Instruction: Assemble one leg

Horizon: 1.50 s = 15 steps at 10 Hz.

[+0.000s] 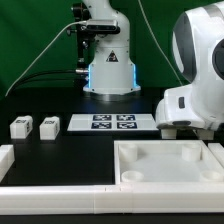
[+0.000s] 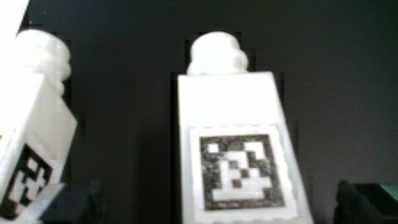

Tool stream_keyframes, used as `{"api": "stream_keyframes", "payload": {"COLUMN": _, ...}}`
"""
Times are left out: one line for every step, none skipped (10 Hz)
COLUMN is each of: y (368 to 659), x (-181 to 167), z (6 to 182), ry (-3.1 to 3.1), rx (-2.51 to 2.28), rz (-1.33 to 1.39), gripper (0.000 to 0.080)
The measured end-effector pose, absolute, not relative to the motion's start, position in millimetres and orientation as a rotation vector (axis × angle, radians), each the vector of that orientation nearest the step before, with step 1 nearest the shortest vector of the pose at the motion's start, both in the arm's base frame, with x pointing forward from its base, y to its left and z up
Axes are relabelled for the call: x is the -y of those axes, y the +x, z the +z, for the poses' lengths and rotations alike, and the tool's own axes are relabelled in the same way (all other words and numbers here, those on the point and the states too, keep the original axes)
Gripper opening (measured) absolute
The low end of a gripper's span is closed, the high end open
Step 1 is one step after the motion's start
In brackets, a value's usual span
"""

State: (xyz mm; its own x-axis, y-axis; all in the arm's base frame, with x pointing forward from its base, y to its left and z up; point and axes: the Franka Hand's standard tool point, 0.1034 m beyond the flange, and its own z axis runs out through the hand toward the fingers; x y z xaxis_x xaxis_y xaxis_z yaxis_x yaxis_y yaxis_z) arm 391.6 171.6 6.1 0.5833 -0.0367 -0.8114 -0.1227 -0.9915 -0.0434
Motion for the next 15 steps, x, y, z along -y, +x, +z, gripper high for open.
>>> {"api": "stream_keyframes", "payload": {"y": 393.1, "x": -172.6, "z": 3.5, "ry": -2.715, "rx": -0.138, "rz": 1.374, "gripper": 0.0649}}
{"api": "stream_keyframes", "payload": {"y": 392.9, "x": -173.2, "z": 3.8, "ry": -2.716, "rx": -0.136, "rz": 1.374, "gripper": 0.0649}}
{"api": "stream_keyframes", "payload": {"y": 392.5, "x": -173.2, "z": 3.7, "ry": -2.715, "rx": -0.136, "rz": 1.375, "gripper": 0.0649}}
{"api": "stream_keyframes", "payload": {"y": 392.6, "x": -173.2, "z": 3.7, "ry": -2.715, "rx": -0.136, "rz": 1.375, "gripper": 0.0649}}
{"api": "stream_keyframes", "payload": {"y": 392.5, "x": -173.2, "z": 3.7, "ry": -2.715, "rx": -0.136, "rz": 1.375, "gripper": 0.0649}}
{"api": "stream_keyframes", "payload": {"y": 392.5, "x": -173.3, "z": 3.7, "ry": -2.715, "rx": -0.135, "rz": 1.375, "gripper": 0.0560}}
{"api": "stream_keyframes", "payload": {"y": 392.3, "x": -173.9, "z": 3.8, "ry": -2.716, "rx": -0.134, "rz": 1.376, "gripper": 0.0560}}
{"api": "stream_keyframes", "payload": {"y": 392.1, "x": -174.3, "z": 3.8, "ry": -2.716, "rx": -0.132, "rz": 1.376, "gripper": 0.0328}}
{"api": "stream_keyframes", "payload": {"y": 392.1, "x": -174.3, "z": 3.8, "ry": -2.716, "rx": -0.133, "rz": 1.376, "gripper": 0.0291}}
{"api": "stream_keyframes", "payload": {"y": 392.1, "x": -174.2, "z": 3.8, "ry": -2.716, "rx": -0.133, "rz": 1.376, "gripper": 0.0291}}
{"api": "stream_keyframes", "payload": {"y": 392.1, "x": -174.2, "z": 3.8, "ry": -2.716, "rx": -0.133, "rz": 1.376, "gripper": 0.0291}}
{"api": "stream_keyframes", "payload": {"y": 392.3, "x": -173.8, "z": 3.8, "ry": -2.716, "rx": -0.134, "rz": 1.376, "gripper": 0.0291}}
{"api": "stream_keyframes", "payload": {"y": 392.5, "x": -173.2, "z": 3.8, "ry": -2.715, "rx": -0.135, "rz": 1.375, "gripper": 0.0291}}
{"api": "stream_keyframes", "payload": {"y": 393.4, "x": -171.9, "z": 5.2, "ry": -2.716, "rx": -0.138, "rz": 1.371, "gripper": 0.0291}}
{"api": "stream_keyframes", "payload": {"y": 395.5, "x": -169.6, "z": 9.0, "ry": -2.717, "rx": -0.143, "rz": 1.362, "gripper": 0.0291}}
